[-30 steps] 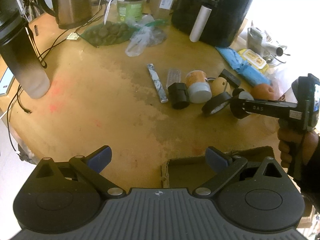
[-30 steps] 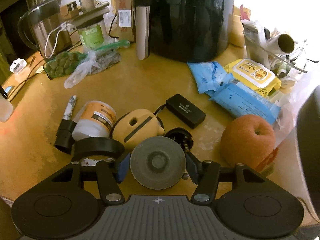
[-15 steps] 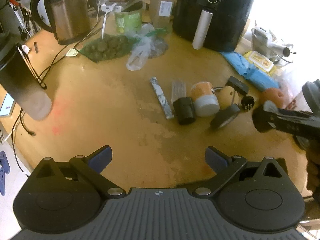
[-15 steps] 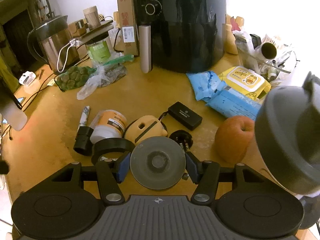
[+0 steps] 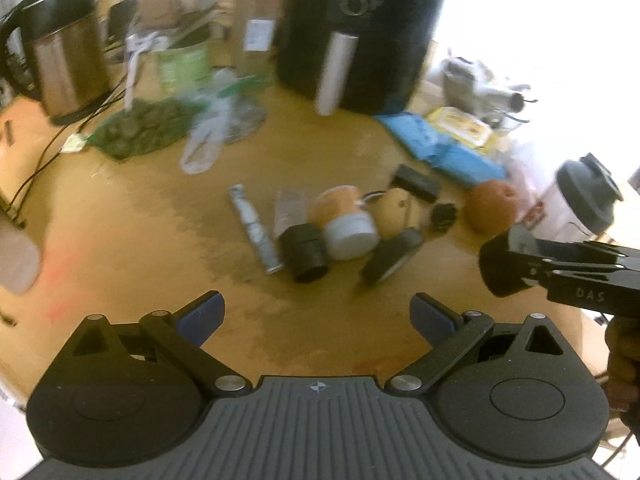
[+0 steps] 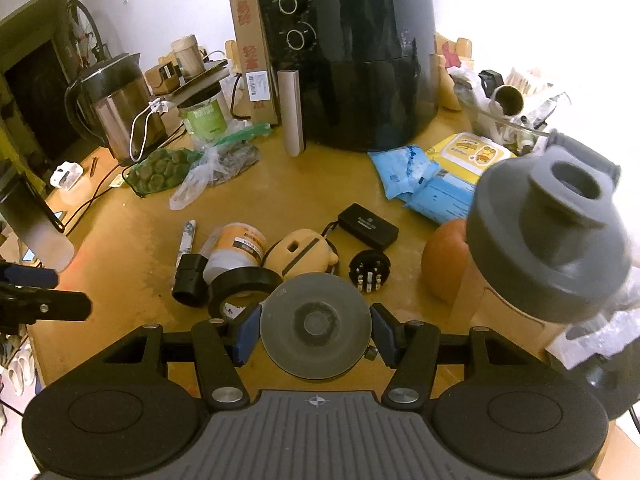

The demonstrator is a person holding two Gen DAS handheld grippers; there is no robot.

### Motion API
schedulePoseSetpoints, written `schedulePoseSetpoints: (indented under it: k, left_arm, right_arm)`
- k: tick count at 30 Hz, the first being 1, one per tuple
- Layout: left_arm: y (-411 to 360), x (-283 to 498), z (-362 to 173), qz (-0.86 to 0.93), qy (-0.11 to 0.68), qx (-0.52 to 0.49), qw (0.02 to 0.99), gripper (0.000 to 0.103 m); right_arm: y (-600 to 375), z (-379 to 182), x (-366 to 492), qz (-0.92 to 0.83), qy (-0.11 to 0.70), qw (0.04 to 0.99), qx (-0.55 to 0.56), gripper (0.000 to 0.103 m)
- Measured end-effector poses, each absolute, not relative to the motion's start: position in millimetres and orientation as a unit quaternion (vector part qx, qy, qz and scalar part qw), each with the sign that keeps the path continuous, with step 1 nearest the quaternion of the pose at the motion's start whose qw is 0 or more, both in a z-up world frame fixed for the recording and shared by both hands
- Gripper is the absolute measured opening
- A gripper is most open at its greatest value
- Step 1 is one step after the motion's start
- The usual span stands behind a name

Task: Organize rigid objects
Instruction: 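Grasp the black electrical tape roll with the left gripper while the right gripper holds the grey roll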

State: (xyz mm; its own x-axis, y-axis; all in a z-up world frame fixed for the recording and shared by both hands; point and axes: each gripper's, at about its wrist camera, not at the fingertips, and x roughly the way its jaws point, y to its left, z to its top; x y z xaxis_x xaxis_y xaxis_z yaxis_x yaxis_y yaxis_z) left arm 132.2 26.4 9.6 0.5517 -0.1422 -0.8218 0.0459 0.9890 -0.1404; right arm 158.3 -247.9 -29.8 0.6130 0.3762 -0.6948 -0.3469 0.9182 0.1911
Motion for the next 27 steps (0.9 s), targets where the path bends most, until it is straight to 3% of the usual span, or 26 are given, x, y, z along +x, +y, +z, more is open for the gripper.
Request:
schedulePoseSetpoints:
  k: [2,18,20,27]
  left_arm:
    - [19,136,8,-0.065,0.469,-0.039,0.88,0.086]
    - [-30,170,-12,-0.143,0.463,0.054,0.873,0.084]
    - [-33,175,-15,-0.149,0.464,0.06,0.871,0.074]
    - [-45,191,-26,-0.164,0.466,0.089,0.865,0.061]
  right_arm:
    - [-251,-29,156,0.199,0.392,0.898,0.022,0.061]
    - [-284,-27,133,0.161,0.392,0.904,0.053,0.061]
    - [-288,-27,130,0.155,0.393,0.905,0.057,0.061]
    - [-301,-27,121,0.135,0.393,0.907,0.072,0.061]
